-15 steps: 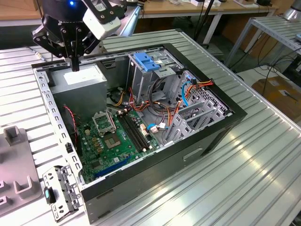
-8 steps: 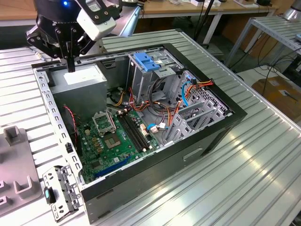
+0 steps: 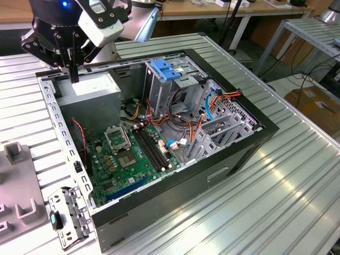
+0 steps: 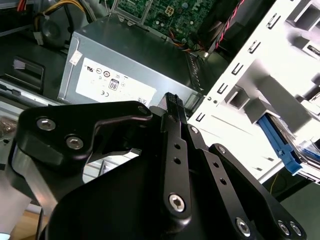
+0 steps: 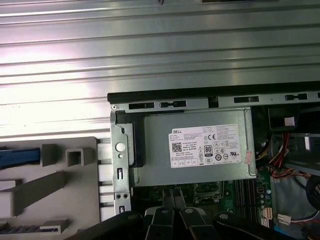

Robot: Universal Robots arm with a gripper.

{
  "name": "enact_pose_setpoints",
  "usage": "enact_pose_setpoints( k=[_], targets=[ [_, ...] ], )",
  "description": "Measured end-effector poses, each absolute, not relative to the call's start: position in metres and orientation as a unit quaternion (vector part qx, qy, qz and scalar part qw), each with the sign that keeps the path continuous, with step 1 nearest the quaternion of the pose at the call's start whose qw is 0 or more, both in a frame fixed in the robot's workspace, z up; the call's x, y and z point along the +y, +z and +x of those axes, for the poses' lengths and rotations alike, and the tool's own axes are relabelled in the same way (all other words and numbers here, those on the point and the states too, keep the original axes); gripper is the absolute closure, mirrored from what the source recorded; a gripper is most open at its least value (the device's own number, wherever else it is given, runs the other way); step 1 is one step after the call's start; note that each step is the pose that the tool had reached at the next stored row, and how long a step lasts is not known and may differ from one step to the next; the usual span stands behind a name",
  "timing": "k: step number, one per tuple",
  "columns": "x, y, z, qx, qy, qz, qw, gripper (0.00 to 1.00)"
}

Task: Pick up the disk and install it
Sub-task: 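Reach for the disk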

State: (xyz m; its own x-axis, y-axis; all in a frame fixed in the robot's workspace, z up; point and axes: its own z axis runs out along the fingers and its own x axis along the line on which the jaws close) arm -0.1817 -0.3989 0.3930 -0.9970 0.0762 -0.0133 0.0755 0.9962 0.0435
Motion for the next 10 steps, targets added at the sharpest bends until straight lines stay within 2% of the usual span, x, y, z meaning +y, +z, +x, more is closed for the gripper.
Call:
enact_pose_setpoints(
  k=[10],
  targets=[
    [-0.3989, 0.393, -0.1914, 0.999, 0.021, 0.038, 0.006, 0.89]
  ],
)
